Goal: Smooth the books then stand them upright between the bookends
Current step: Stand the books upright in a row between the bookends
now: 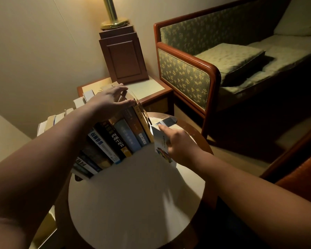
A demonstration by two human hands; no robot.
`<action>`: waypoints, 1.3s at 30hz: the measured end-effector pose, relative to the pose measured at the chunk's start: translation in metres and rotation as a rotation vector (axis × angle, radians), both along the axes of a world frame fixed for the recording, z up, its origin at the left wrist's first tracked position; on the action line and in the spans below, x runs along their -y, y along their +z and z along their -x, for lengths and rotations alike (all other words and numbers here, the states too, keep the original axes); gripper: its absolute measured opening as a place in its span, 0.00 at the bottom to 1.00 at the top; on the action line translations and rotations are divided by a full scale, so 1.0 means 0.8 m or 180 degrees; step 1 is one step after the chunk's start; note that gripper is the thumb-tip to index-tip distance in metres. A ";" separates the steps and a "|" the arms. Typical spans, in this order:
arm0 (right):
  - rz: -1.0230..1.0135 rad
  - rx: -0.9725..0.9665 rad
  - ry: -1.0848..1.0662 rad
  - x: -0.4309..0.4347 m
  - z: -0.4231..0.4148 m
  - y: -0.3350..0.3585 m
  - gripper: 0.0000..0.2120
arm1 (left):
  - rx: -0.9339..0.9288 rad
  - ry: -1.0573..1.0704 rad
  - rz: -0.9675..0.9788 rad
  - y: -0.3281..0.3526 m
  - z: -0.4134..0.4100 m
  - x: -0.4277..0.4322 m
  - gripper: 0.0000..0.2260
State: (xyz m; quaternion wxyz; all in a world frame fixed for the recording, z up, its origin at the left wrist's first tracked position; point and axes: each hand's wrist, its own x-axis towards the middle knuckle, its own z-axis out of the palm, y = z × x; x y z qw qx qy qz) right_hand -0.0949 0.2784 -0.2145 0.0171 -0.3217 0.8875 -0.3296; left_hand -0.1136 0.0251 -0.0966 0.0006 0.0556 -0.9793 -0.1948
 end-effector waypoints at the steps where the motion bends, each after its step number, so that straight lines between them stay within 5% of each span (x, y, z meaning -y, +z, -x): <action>1: -0.0024 -0.0096 -0.0007 0.003 0.003 0.002 0.33 | 0.0041 0.0002 0.0011 0.001 0.001 -0.001 0.32; 12: -0.0247 -0.0100 -0.0145 0.046 0.056 -0.003 0.34 | 0.0015 -0.0040 0.0129 -0.006 0.011 0.008 0.35; 25: 0.0538 -0.0397 -0.0478 0.073 0.039 -0.017 0.27 | -0.0037 -0.0054 0.0240 -0.007 0.015 0.009 0.32; 34: 0.1310 -0.0005 -0.0742 0.073 0.025 -0.061 0.28 | 0.0024 -0.0093 0.0209 -0.009 0.015 0.013 0.36; 39: 0.1588 0.0107 -0.1310 0.060 0.001 -0.104 0.16 | 0.0057 -0.0101 0.0186 -0.012 0.017 0.017 0.38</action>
